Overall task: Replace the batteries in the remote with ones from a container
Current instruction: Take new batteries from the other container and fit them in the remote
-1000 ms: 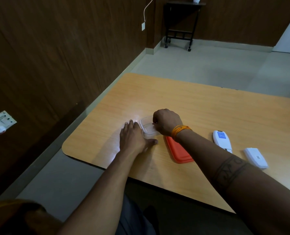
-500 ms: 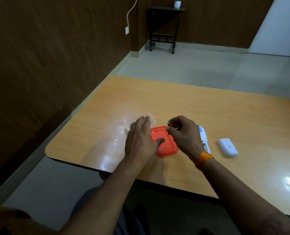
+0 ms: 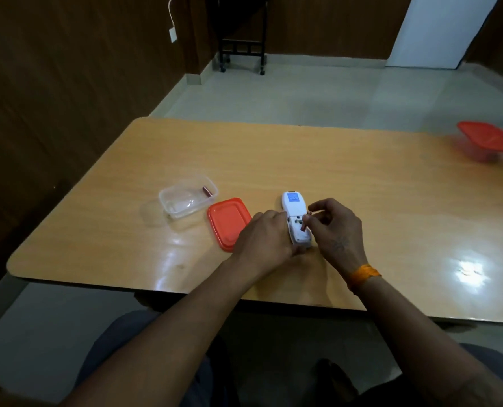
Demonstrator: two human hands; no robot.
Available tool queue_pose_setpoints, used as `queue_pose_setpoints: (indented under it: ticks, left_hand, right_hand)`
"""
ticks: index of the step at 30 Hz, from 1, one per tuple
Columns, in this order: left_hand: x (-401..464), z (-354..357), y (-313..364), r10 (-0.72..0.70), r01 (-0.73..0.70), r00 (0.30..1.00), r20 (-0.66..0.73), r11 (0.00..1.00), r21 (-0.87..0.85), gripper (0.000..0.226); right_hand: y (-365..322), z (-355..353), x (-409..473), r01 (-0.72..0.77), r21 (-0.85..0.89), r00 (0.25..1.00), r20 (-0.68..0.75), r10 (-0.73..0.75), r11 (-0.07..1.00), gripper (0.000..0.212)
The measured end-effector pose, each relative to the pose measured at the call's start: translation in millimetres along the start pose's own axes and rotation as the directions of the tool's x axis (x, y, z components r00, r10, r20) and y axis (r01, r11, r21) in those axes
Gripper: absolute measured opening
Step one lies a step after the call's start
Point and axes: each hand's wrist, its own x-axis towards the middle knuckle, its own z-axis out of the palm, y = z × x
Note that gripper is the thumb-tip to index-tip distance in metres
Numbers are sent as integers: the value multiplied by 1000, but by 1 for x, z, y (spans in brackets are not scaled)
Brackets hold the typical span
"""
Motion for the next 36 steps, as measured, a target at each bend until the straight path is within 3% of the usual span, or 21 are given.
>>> queue_pose_setpoints:
  ticks: [6,17,29,32,36]
  left_hand:
    - [12,16,0,-10,8,1000,11,989,145,49]
    - [10,21,-2,1,3,999,-37,993,115,47]
    - [9,18,-3,60,-57,998,-35,995,83,34]
    - [8,14,-6,60,-60,998,1,998,31,41]
    - [0,-6,-16,37,-37,999,-9,999,36,71]
  right_hand:
    - [8,11,5,92,-92,995,58,-87,992,13]
    - [17,12,7,139,-182,975,198,-102,974,17]
    - [17,14,-3,195,-235,974,160,-160,952,19]
    - [16,13,-8,205,-203,974,136,-179,957,26]
    - [7,13,-9,227,-232,974,65,-218,946,26]
